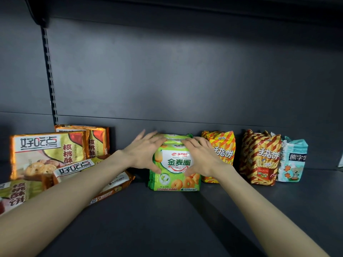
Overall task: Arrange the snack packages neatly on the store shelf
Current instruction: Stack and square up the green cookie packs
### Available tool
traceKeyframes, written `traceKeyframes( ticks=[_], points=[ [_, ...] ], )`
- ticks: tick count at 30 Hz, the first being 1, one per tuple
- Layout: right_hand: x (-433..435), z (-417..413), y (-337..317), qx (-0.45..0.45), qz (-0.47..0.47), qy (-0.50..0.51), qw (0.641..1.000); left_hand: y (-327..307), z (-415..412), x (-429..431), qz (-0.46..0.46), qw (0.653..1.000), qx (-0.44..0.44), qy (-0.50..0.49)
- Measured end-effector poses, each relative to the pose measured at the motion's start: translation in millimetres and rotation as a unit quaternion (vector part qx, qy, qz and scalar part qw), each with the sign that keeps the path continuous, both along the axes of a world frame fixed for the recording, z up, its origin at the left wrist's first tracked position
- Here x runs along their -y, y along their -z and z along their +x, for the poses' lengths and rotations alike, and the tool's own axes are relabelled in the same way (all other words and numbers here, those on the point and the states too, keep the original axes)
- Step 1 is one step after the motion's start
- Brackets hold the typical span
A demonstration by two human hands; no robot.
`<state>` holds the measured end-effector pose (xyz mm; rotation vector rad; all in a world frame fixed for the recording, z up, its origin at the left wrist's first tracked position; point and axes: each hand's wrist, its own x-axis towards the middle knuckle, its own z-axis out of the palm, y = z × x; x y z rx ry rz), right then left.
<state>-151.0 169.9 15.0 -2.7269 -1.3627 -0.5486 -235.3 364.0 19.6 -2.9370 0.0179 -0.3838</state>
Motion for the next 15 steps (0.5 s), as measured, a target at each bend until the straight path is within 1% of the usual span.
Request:
traceKeyframes(
  ticks=[1, 2, 6, 10, 13, 15],
  points=[
    [-1, 0, -3, -0.003, -0.013, 0.006, 1.000, -3, 0, 1, 0.044, 0.999, 0.002, -0.009],
    [-1, -1, -6, -0.014, -0.024, 0.013, 1.000, -6, -1, 2, 0.062, 0.998, 0.002, -0.016],
    [-5, -8, -25, -0.065, -0.045, 0.031, 0.996, -26, -13, 5, 0.005, 0.999, -0.003, -0.042],
    [-10, -17, -50, -0.088, 0.006, 0.000, 0.996, -45, -42, 0, 0.017, 0.998, 0.025, -0.052],
    [-23, -29, -66, -0.069, 0.044, -0.038, 0.996, -60, -70, -11, 0.015, 0.996, 0.059, -0.062],
    [-36, -41, -72, -0.058, 0.064, -0.063, 0.994, -69, -90, -22, -0.006, 0.995, 0.080, -0.066]
  ],
)
